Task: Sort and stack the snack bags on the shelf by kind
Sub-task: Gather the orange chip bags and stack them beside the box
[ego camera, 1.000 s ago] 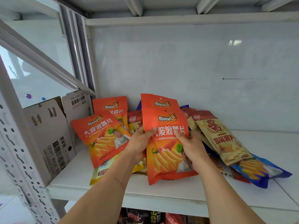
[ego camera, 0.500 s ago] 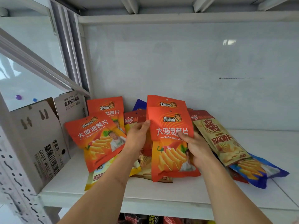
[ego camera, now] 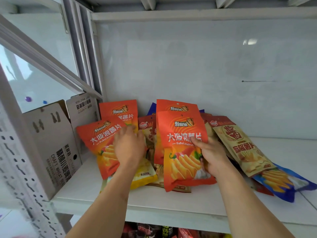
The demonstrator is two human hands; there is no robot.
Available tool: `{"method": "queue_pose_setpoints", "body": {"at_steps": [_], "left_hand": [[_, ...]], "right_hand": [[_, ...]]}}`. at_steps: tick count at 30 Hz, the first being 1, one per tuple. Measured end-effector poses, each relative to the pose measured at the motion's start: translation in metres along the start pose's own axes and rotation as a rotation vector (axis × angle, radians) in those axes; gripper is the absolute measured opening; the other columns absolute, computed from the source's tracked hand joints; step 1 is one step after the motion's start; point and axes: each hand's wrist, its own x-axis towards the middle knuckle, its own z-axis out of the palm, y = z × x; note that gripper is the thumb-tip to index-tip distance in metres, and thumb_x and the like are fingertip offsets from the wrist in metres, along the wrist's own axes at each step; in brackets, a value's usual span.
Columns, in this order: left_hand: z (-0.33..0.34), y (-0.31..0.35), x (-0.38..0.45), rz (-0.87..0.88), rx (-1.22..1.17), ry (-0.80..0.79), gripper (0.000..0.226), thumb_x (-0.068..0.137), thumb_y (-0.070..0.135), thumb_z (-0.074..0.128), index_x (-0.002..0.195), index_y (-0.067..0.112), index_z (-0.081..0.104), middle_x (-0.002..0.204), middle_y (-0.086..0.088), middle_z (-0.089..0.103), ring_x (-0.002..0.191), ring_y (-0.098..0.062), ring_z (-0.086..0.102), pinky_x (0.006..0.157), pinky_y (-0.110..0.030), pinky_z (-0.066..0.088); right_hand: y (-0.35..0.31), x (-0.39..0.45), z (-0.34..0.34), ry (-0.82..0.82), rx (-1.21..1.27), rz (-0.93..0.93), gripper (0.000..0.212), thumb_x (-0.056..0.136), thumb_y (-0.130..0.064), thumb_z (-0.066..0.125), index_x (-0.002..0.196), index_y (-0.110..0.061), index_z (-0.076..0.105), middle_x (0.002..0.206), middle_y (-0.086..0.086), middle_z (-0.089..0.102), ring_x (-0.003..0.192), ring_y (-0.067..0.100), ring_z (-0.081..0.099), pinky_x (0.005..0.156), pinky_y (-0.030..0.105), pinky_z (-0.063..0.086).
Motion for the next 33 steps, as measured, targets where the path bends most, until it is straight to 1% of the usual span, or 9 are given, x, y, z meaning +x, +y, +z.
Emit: {"method": "queue_pose_setpoints", "body": {"at_steps": [2,5,9,12,17,21,25,28,33], "left_hand": [[-0.009,-0.021,0.009,-0.114,0.08,0.075,0.054,0.089,0.034,0.062,0.135,0.006,0.054,0.144,-0.017,0.05,0.138,-0.039,0.035,0.11,-0.05,0.029],[-0.023,-0.05,0.02,-0.323,0.116,-0.008,0.087,0.087,0.046,0.064,0.149,-0.003,0.028,0.158,-0.025,0.026,0.147,-0.042,0.019,0.118,-0.053,0.016],[-0.032,-0.071,0.03,-0.565,-0.128,-0.126,0.109,0.082,0.054,0.07,0.152,-0.004,0.011,0.157,-0.027,0.02,0.144,-0.044,0.023,0.118,-0.051,0.021],[-0.032,-0.076,0.029,-0.547,-0.21,-0.087,0.106,0.077,0.047,0.077,0.148,-0.001,0.016,0.145,-0.025,0.04,0.133,-0.043,0.042,0.109,-0.052,0.037],[-0.036,-0.066,0.032,-0.359,-0.258,-0.002,0.105,0.083,0.023,0.078,0.157,0.009,0.005,0.148,-0.019,0.032,0.128,-0.041,0.046,0.101,-0.047,0.042],[-0.032,-0.063,0.048,-0.436,-0.456,-0.092,0.084,0.08,0.012,0.077,0.149,0.008,0.03,0.128,-0.007,0.061,0.11,-0.028,0.063,0.092,-0.041,0.052],[-0.029,-0.059,0.06,-0.493,-0.454,-0.207,0.038,0.077,0.017,0.079,0.111,0.015,0.063,0.106,-0.007,0.073,0.093,-0.029,0.07,0.088,-0.045,0.057],[-0.024,-0.067,0.071,-0.52,-0.34,-0.294,0.037,0.068,0.035,0.079,0.1,0.022,0.065,0.104,-0.005,0.074,0.091,-0.028,0.07,0.088,-0.045,0.057],[-0.031,-0.059,0.078,-0.549,-0.456,-0.422,0.029,0.082,0.016,0.08,0.108,0.012,0.067,0.105,-0.008,0.073,0.091,-0.028,0.071,0.088,-0.042,0.057]], "right_hand": [[-0.001,0.0,0.011,-0.017,-0.004,0.004,0.028,0.083,-0.031,0.08,0.108,-0.02,0.072,0.094,0.005,0.079,0.084,0.028,0.077,0.079,0.048,0.061],[-0.001,0.0,0.031,-0.041,0.002,0.019,0.026,0.083,-0.028,0.08,0.105,-0.019,0.071,0.091,0.005,0.079,0.082,0.028,0.077,0.076,0.045,0.062],[0.004,0.001,0.054,-0.066,-0.005,0.047,0.029,0.081,-0.027,0.081,0.106,-0.018,0.07,0.095,0.007,0.079,0.085,0.03,0.076,0.085,0.053,0.059],[0.008,0.002,0.064,-0.076,-0.018,0.042,0.027,0.08,-0.027,0.082,0.103,-0.02,0.07,0.095,0.007,0.079,0.087,0.03,0.076,0.087,0.054,0.058],[0.013,0.008,0.065,-0.052,-0.025,0.049,0.027,0.082,-0.028,0.081,0.105,-0.02,0.07,0.096,0.007,0.078,0.086,0.03,0.076,0.084,0.052,0.059],[0.015,0.013,0.062,-0.043,-0.028,0.051,0.029,0.082,-0.03,0.081,0.107,-0.02,0.07,0.096,0.007,0.079,0.085,0.031,0.076,0.083,0.053,0.059],[0.012,0.014,0.058,-0.031,-0.044,0.034,0.028,0.083,-0.029,0.08,0.108,-0.019,0.07,0.095,0.007,0.078,0.084,0.031,0.076,0.082,0.051,0.06],[0.013,0.016,0.056,-0.029,-0.031,0.046,0.027,0.084,-0.027,0.079,0.108,-0.017,0.07,0.096,0.008,0.078,0.085,0.031,0.076,0.083,0.054,0.059],[0.02,0.021,0.06,-0.009,-0.03,0.062,0.029,0.083,-0.029,0.08,0.108,-0.018,0.069,0.096,0.007,0.078,0.085,0.031,0.076,0.084,0.055,0.059]]}}
